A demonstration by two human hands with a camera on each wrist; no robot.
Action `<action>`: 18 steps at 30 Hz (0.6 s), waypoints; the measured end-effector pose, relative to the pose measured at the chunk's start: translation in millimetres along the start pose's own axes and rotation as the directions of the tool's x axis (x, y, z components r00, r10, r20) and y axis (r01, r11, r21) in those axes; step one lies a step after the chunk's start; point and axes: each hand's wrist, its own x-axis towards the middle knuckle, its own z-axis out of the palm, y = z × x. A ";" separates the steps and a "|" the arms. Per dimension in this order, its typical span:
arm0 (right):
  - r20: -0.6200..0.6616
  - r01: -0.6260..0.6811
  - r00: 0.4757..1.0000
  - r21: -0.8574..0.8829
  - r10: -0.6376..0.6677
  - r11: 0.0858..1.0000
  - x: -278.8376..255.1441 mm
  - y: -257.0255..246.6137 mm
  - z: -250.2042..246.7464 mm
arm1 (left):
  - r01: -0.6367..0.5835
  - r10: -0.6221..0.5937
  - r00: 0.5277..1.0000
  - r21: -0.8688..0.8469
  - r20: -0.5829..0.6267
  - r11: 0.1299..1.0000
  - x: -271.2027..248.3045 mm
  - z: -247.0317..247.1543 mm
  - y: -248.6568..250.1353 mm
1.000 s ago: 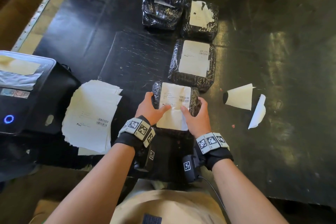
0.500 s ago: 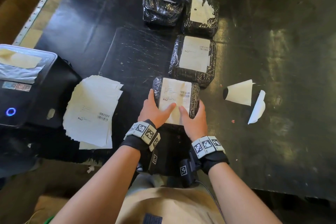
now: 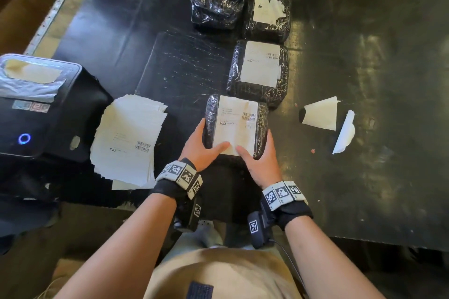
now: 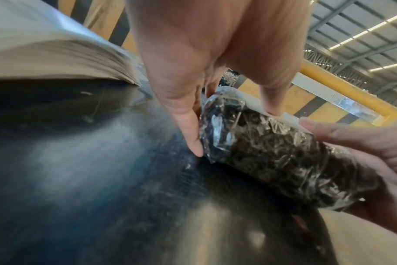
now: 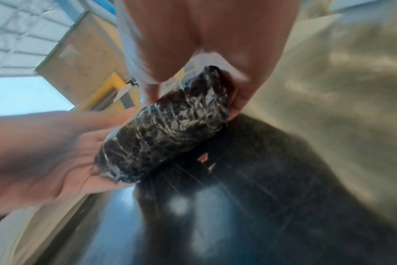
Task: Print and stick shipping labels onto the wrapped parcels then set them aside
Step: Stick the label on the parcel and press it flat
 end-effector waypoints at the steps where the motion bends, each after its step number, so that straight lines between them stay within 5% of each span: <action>1: -0.008 0.010 1.000 0.018 -0.010 1.000 -1.3 0.0 -0.2 | 0.003 -0.003 1.000 -0.004 -0.001 1.000 -1.4 0.3 0.4; 18: 0.029 0.006 1.000 0.021 -0.007 1.000 -0.3 -0.5 -6.6 | -0.059 0.059 0.995 -0.002 0.082 0.998 -2.9 -6.4 -1.8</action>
